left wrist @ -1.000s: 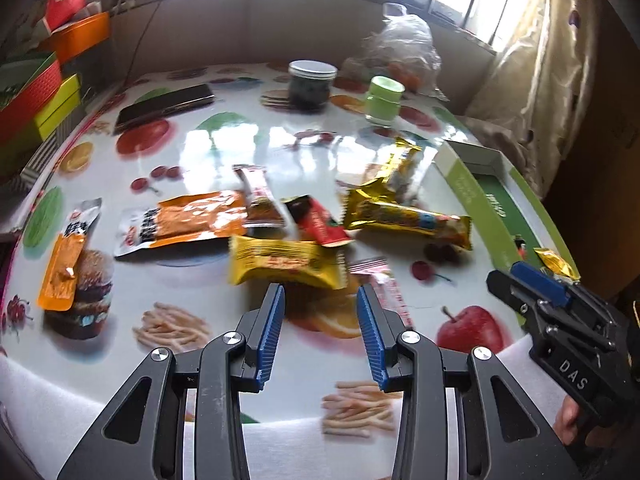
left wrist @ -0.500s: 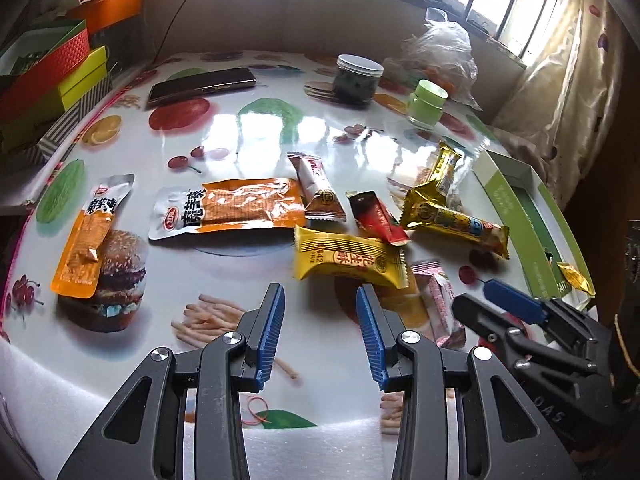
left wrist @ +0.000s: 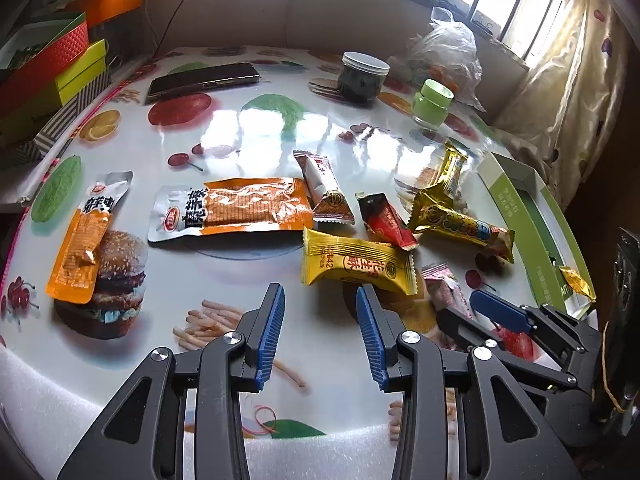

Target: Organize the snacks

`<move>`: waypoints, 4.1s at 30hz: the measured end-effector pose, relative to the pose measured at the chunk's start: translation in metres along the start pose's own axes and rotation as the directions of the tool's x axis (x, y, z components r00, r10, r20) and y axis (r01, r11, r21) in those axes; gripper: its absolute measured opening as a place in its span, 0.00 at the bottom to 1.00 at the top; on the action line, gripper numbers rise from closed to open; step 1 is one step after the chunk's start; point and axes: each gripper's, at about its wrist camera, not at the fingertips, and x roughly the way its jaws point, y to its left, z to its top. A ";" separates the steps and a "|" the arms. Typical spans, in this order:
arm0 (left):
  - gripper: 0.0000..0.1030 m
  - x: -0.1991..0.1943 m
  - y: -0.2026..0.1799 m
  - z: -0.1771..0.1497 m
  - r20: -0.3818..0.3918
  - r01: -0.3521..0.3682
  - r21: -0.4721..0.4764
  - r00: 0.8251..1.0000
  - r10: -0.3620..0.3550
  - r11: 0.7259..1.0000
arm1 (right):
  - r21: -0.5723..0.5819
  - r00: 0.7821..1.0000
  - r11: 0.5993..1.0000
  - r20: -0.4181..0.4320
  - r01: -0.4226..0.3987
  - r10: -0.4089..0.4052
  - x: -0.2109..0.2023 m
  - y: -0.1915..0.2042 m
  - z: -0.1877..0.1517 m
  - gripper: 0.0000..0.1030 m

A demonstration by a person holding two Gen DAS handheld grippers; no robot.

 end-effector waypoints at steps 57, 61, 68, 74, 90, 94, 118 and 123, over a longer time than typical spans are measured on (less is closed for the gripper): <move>0.57 0.048 -0.099 0.013 -0.103 0.133 0.424 0.990 -0.098 0.896 | 0.175 0.995 0.981 0.035 0.081 -0.089 -0.034 -0.065 -0.025 0.19; 0.57 0.050 -0.098 0.014 -0.104 0.141 0.401 0.989 -0.108 0.905 | 0.174 0.995 0.981 0.035 0.082 -0.089 -0.034 -0.066 -0.025 0.19; 0.38 0.051 -0.102 0.013 -0.102 0.126 0.420 0.991 -0.092 0.899 | 0.174 0.995 0.981 0.034 0.082 -0.089 -0.034 -0.065 -0.024 0.19; 0.26 0.049 -0.102 0.012 -0.109 0.137 0.413 0.989 -0.101 0.900 | 0.170 0.995 0.982 0.035 0.084 -0.091 -0.035 -0.063 -0.024 0.19; 0.24 0.022 -0.098 0.012 -0.062 0.142 0.390 0.990 -0.128 0.910 | 0.143 0.993 0.986 0.069 0.088 -0.099 -0.051 -0.054 -0.020 0.19; 0.24 0.015 -0.099 0.013 -0.051 0.143 0.392 0.990 -0.134 0.909 | 0.134 0.991 0.987 0.087 0.090 -0.102 -0.059 -0.051 -0.019 0.19; 0.24 -0.011 -0.139 0.028 -0.003 0.180 0.439 0.980 -0.199 0.880 | 0.204 0.971 0.968 0.156 0.146 -0.179 -0.105 -0.086 -0.024 0.19; 0.24 -0.009 -0.152 0.031 -0.011 0.199 0.444 0.976 -0.217 0.874 | 0.227 0.967 0.961 0.158 0.161 -0.199 -0.110 -0.097 -0.026 0.19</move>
